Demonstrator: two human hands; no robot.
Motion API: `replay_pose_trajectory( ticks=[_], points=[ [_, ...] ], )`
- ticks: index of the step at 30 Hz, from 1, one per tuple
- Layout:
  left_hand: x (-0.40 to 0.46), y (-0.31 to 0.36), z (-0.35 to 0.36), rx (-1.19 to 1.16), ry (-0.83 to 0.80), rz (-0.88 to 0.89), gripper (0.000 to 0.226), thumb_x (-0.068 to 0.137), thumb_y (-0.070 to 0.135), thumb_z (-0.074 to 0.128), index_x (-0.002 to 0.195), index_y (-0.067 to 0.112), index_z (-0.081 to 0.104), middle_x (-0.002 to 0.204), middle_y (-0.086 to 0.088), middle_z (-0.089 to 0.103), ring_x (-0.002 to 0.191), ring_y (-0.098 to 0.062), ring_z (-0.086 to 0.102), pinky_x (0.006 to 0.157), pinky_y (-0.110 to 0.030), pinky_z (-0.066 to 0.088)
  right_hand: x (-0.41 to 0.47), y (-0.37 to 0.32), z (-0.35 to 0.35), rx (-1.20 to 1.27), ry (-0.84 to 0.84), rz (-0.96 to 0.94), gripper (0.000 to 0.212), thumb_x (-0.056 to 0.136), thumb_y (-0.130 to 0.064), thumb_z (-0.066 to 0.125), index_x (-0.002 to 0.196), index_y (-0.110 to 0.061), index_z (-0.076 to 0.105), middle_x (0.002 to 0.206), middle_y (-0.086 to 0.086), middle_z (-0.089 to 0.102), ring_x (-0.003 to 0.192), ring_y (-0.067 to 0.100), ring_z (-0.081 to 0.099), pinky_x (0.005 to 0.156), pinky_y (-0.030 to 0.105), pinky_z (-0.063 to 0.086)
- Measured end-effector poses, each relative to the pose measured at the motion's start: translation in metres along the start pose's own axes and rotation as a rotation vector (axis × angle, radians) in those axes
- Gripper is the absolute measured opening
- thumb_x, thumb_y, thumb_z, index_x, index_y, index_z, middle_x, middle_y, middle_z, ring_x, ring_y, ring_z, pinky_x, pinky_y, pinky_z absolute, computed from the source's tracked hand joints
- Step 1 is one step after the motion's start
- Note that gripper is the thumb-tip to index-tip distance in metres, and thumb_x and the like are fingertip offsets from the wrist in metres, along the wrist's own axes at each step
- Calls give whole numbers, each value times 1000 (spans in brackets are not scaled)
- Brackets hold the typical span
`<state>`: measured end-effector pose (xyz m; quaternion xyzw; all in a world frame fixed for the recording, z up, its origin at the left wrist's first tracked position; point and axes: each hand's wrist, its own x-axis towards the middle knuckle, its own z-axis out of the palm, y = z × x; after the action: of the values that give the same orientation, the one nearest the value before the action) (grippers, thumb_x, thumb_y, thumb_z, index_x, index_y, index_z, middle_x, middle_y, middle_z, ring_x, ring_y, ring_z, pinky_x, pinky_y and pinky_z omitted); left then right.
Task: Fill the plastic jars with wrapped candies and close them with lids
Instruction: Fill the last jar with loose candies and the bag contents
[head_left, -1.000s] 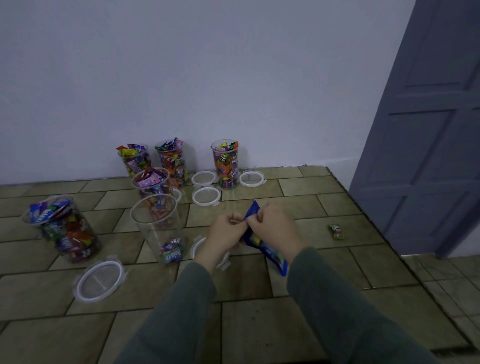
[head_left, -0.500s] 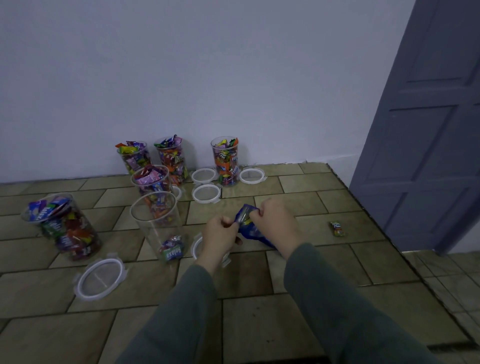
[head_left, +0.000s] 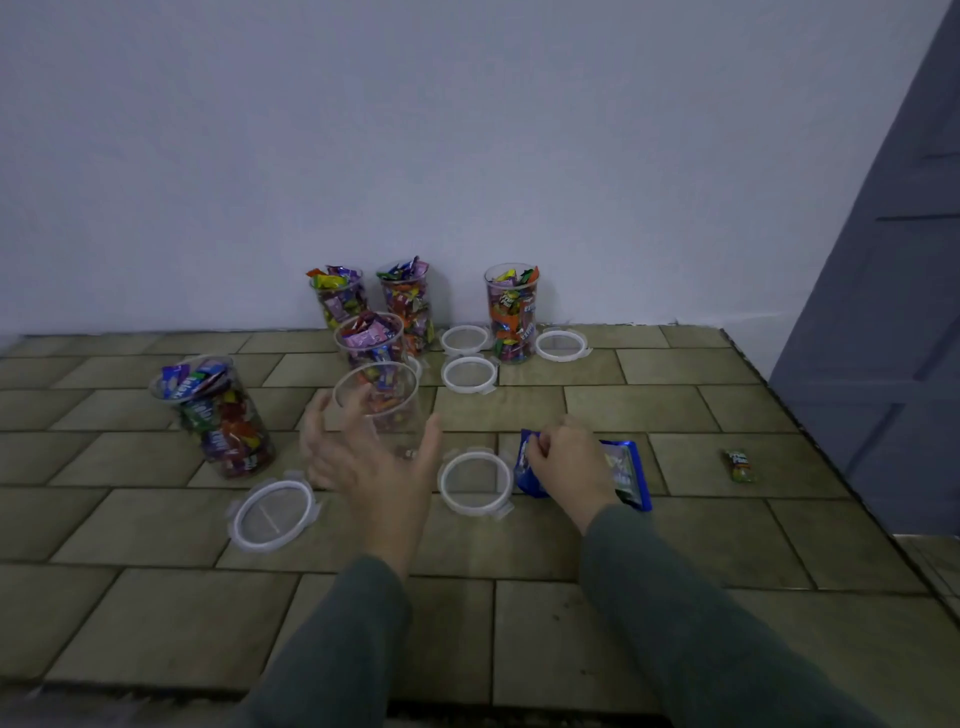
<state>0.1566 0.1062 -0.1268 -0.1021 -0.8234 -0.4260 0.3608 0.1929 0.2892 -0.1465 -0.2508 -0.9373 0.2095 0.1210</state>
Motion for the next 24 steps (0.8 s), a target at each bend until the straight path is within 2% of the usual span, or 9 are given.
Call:
replay_pose_trajectory(
  ticks=[2, 5, 7, 9, 10, 14, 17, 20, 24],
  points=[
    [3, -7, 2, -47, -44, -147, 89, 72, 49, 77, 141, 24, 27, 152, -13, 15, 140, -33, 20, 110, -53, 22, 0, -1, 3, -23, 11, -16, 32, 97, -31, 48, 81, -9, 64, 100, 8, 56, 87, 23, 57, 85, 41, 50],
    [8, -20, 12, -176, -85, -278, 103, 69, 46, 81, 148, 30, 16, 156, -5, 16, 143, -26, 22, 114, -55, 25, 1, -1, 4, -56, -1, -19, 31, 98, -32, 47, 83, -10, 64, 100, 7, 55, 91, 22, 56, 87, 40, 47],
    [11, -23, 16, -319, -130, -362, 108, 69, 46, 81, 151, 35, 11, 157, 1, 21, 143, -19, 25, 116, -50, 27, 2, 0, 5, -67, -3, -30, 31, 97, -33, 47, 82, -12, 63, 100, 7, 55, 92, 22, 55, 88, 40, 47],
    [12, -23, 19, -412, -170, -402, 108, 72, 38, 82, 153, 32, 11, 157, 1, 25, 142, -14, 27, 118, -40, 27, 2, 1, 6, -70, -2, -62, 30, 97, -35, 47, 77, -15, 58, 98, 7, 56, 92, 23, 55, 86, 39, 46],
    [12, -22, 19, -423, -178, -401, 106, 74, 34, 82, 153, 29, 12, 156, 0, 26, 141, -13, 28, 117, -37, 27, 1, 2, 6, -58, -1, -81, 30, 97, -36, 48, 76, -16, 56, 96, 6, 55, 92, 22, 54, 86, 38, 46],
    [8, -5, 17, -352, -127, -299, 103, 72, 32, 84, 152, 23, 19, 151, -3, 35, 138, -17, 33, 113, -42, 33, -2, 14, 2, 134, 101, -98, 25, 95, -38, 51, 84, -16, 57, 92, 0, 51, 89, 16, 51, 83, 34, 46],
    [8, 18, 14, -348, -97, -149, 98, 68, 33, 85, 148, 18, 30, 140, -4, 43, 130, -19, 41, 104, -32, 39, -2, 37, -6, 279, 243, -25, 16, 94, -33, 53, 93, -18, 58, 94, -4, 51, 91, 14, 53, 81, 33, 49],
    [2, 43, 13, -430, -157, -39, 94, 65, 40, 81, 144, 17, 34, 134, -2, 45, 126, -16, 45, 102, -28, 43, 0, 71, -17, 213, 368, 73, 15, 94, -28, 54, 100, -17, 61, 97, -1, 52, 94, 19, 53, 80, 33, 45],
    [-29, 79, 17, -585, -322, -22, 87, 64, 44, 77, 138, 17, 39, 129, 4, 48, 122, -5, 46, 100, -13, 38, -2, 108, -26, 31, 319, 273, 28, 96, -25, 51, 122, -17, 57, 124, 9, 50, 113, 23, 48, 94, 39, 46]
  ],
)
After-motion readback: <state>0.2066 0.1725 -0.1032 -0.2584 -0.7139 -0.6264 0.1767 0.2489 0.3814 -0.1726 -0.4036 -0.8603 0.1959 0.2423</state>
